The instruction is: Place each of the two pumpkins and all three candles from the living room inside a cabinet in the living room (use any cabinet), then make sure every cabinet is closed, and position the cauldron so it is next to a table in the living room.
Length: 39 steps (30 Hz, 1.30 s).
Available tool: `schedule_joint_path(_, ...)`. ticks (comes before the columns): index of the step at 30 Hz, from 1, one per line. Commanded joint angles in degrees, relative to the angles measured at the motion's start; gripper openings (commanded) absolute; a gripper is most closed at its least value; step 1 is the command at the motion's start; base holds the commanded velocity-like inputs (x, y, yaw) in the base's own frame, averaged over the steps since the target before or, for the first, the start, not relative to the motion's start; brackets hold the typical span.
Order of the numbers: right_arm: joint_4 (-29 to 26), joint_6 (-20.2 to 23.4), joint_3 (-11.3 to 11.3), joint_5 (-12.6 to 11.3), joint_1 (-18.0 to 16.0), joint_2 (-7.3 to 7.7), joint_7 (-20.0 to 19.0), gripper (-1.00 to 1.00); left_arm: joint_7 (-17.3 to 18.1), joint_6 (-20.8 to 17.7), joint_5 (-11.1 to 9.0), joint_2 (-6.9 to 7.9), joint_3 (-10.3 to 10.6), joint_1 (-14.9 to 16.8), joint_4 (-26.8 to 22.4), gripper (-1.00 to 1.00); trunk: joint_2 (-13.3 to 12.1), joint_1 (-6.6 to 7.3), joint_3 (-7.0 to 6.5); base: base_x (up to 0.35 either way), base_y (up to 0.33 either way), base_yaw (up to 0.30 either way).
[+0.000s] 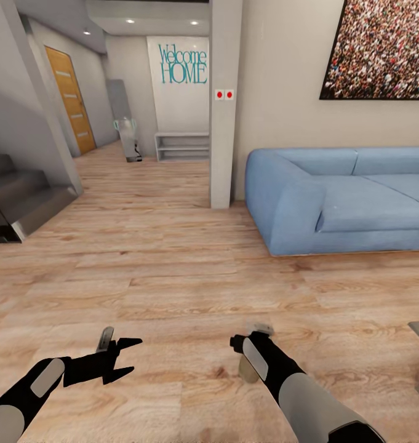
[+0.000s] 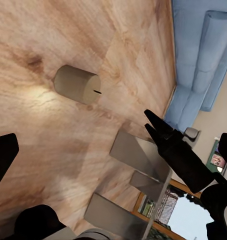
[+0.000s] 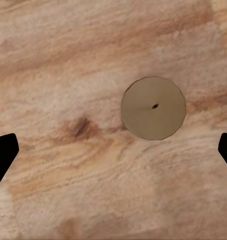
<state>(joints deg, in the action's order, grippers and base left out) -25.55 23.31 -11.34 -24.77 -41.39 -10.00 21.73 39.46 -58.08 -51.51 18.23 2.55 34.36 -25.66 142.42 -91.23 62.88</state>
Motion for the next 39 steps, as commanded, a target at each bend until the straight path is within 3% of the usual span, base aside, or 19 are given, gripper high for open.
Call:
schedule_joint_path(1, -0.01, -0.01, 0.03, -0.02, 0.0, 0.0, 0.01, 1.0, 0.0, -0.01, -0.03, -0.01, 0.0, 0.0, 0.0, 1.0, 0.42, -0.22, 0.18, 0.0, 0.0, 0.0)
schedule_joint_path(18, 0.5, 1.52, 0.43, -0.36, -0.06, 0.04, 0.14, 1.0, 0.0, -0.01, -0.04, -0.02, 0.0, 0.0, 0.0, 1.0, 1.03, -0.86, 3.91, 0.0, 0.0, 0.0)
schedule_joint_path(27, 0.65, 3.01, 4.11, -0.35, -0.09, 1.36, 0.26, 1.0, 0.0, -0.01, 0.0, 0.02, 0.0, 0.0, 0.0, 1.0, 1.15, -1.09, 5.9, 0.0, 0.0, 0.0)
schedule_joint_path(39, 0.61, 2.78, 4.32, -0.3, -0.03, 1.4, 0.21, 1.0, 0.0, -0.01, 0.01, -0.02, 0.0, 0.0, 0.0, 1.0, 1.31, -1.4, 8.56, 0.0, 0.0, 0.0)
